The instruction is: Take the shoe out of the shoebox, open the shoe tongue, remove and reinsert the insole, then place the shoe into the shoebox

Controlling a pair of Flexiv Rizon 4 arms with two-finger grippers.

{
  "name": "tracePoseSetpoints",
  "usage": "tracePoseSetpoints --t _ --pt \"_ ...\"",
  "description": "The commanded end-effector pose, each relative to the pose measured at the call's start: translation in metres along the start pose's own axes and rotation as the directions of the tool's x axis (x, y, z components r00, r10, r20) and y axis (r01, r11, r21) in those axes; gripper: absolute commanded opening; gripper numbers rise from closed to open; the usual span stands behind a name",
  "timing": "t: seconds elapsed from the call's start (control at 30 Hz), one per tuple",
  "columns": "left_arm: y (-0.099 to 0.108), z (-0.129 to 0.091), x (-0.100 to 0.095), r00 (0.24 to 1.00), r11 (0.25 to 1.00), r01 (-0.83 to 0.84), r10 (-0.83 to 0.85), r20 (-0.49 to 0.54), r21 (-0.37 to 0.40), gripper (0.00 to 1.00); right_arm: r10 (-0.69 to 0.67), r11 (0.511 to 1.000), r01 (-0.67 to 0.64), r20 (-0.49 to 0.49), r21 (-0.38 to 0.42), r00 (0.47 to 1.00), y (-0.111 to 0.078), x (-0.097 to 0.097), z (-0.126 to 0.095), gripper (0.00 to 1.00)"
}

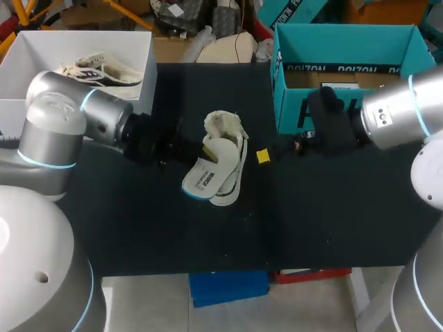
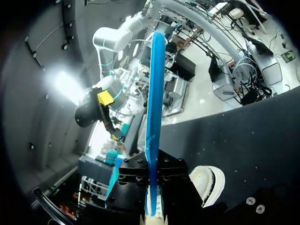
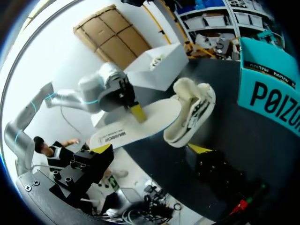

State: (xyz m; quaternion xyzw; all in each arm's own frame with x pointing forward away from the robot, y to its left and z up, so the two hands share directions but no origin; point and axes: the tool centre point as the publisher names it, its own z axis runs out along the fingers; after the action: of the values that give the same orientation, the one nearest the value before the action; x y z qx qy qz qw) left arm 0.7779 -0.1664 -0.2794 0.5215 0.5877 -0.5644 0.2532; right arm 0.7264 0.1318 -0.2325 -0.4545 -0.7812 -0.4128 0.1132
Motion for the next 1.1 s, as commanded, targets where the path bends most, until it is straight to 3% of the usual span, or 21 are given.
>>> tracePoseSetpoints --t 0.03,0.33,0.5,0.63,0.77,1.1 --pt "0.002 0.002 0.002 1.0 1.0 0.009 -0.008 -0.02 0.013 0.0 0.029 0.999 -0.029 0.038 -0.02 0.999 -0.031 0.004 -0.017 1.0" --pt "-0.002 0.004 0.008 0.996 0.999 0.04 -0.039 -0.085 0.01 0.0 0.072 0.997 -0.07 0.078 -0.026 0.994 -0.061 0.011 -0.035 1.0" --pt "-0.009 -0.002 0.015 0.981 0.994 0.112 -0.112 -0.159 -0.009 0.0 0.072 0.997 -0.07 0.078 -0.026 0.994 -0.061 0.011 -0.035 1.0" --pt "-0.016 -0.002 0.023 0.975 0.982 0.183 -0.178 -0.131 0.033 0.0 0.072 0.997 -0.07 0.078 -0.026 0.994 -0.061 0.011 -0.035 1.0" --pt "-0.019 0.002 0.036 0.96 0.975 0.215 -0.199 -0.199 0.057 0.0 0.072 0.997 -0.07 0.078 -0.026 0.994 -0.061 0.011 -0.035 1.0" --pt "-0.008 0.003 0.049 0.947 0.978 0.202 -0.181 -0.266 0.055 0.0 0.072 0.997 -0.07 0.078 -0.026 0.994 -0.061 0.011 -0.035 1.0"
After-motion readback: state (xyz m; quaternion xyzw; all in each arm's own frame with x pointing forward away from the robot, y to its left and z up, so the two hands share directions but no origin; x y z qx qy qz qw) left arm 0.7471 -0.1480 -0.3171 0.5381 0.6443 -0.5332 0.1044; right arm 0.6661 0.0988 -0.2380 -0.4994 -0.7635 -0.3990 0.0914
